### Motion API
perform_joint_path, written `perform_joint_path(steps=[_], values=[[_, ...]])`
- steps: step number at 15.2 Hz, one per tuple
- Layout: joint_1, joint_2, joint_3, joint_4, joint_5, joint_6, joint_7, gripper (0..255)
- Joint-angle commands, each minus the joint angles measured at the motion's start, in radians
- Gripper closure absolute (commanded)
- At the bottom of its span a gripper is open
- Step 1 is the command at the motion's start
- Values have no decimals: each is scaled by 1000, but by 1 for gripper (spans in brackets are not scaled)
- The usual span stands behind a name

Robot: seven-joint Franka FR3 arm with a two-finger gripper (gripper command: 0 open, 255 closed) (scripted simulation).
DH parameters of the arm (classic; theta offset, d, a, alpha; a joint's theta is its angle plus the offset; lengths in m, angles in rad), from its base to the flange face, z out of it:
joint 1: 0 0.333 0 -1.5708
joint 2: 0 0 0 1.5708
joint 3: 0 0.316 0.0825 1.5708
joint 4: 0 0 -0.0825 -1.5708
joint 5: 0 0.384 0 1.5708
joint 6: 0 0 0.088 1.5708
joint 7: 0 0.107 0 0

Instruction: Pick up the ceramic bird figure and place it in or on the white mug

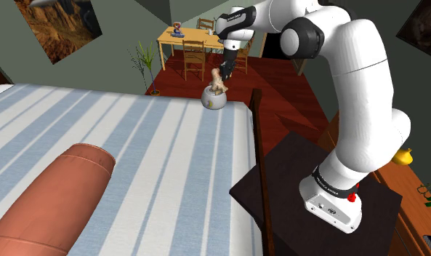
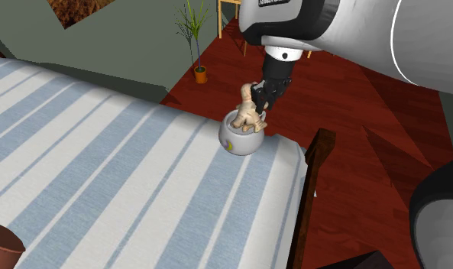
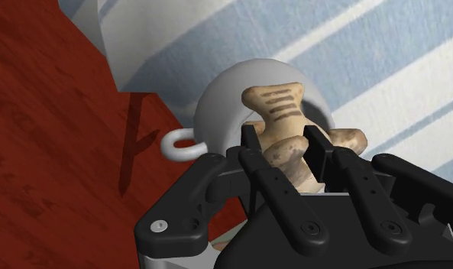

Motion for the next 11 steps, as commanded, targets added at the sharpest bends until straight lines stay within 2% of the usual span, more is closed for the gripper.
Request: perform_joint_path(steps=[1, 6, 7, 11], values=[[0, 1, 0, 0, 1, 3, 0, 255], [0, 1, 0, 0, 1, 3, 0, 255], [0, 1, 0, -1, 1, 3, 0, 0], [0, 1, 0, 0, 1, 3, 0, 0]])
